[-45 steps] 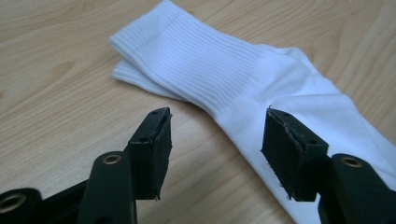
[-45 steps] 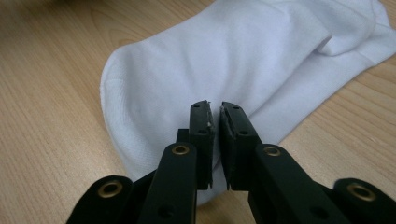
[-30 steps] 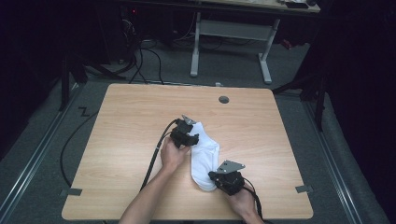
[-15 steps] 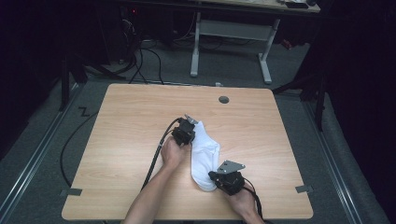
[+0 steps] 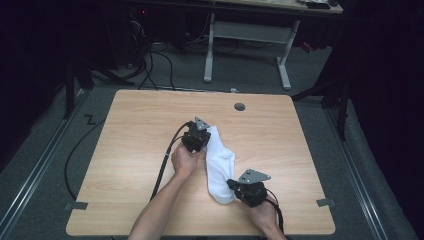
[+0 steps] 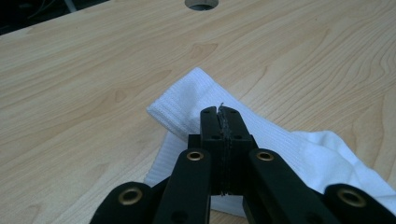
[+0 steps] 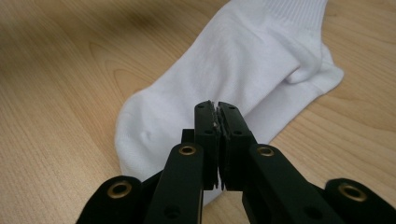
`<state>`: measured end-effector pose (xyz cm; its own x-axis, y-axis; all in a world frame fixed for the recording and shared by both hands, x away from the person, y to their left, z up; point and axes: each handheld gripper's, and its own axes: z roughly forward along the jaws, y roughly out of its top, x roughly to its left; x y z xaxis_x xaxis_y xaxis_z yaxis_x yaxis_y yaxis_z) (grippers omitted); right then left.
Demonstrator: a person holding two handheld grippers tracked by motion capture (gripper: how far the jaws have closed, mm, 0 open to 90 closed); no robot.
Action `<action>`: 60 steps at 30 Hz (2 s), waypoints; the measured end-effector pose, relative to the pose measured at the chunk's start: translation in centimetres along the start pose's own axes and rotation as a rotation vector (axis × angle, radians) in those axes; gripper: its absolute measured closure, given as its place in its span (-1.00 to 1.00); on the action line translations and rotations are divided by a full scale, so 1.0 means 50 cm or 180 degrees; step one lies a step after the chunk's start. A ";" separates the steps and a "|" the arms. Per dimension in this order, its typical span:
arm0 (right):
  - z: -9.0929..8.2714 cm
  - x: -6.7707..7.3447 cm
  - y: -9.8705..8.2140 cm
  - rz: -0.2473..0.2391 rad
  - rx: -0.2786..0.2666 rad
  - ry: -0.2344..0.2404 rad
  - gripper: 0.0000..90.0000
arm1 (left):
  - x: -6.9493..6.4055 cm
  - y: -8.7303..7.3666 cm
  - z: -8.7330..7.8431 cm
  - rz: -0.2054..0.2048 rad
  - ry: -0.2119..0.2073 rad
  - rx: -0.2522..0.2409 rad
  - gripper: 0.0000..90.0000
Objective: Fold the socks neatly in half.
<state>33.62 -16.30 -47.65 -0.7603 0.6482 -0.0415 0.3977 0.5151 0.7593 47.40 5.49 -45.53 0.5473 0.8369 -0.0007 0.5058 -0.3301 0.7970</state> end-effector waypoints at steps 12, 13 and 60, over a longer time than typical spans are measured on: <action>-0.030 -0.016 0.003 0.0038 -0.0111 -0.0104 0.95 | 0.003 0.011 -0.013 -0.0129 -0.0098 -0.0207 0.99; -0.032 -0.016 0.004 0.0041 -0.0122 -0.0103 0.95 | 0.004 0.012 -0.015 -0.0142 -0.0105 -0.0220 0.99; -0.024 -0.041 -0.027 0.0406 0.0105 -0.0011 0.38 | -0.023 -0.041 -0.001 0.0033 -0.0158 0.0283 0.19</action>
<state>34.02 -19.00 -47.81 -0.7006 0.7117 0.0518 0.5079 0.4464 0.7368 45.71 5.23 -47.11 0.5842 0.8112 -0.0244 0.5558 -0.3780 0.7404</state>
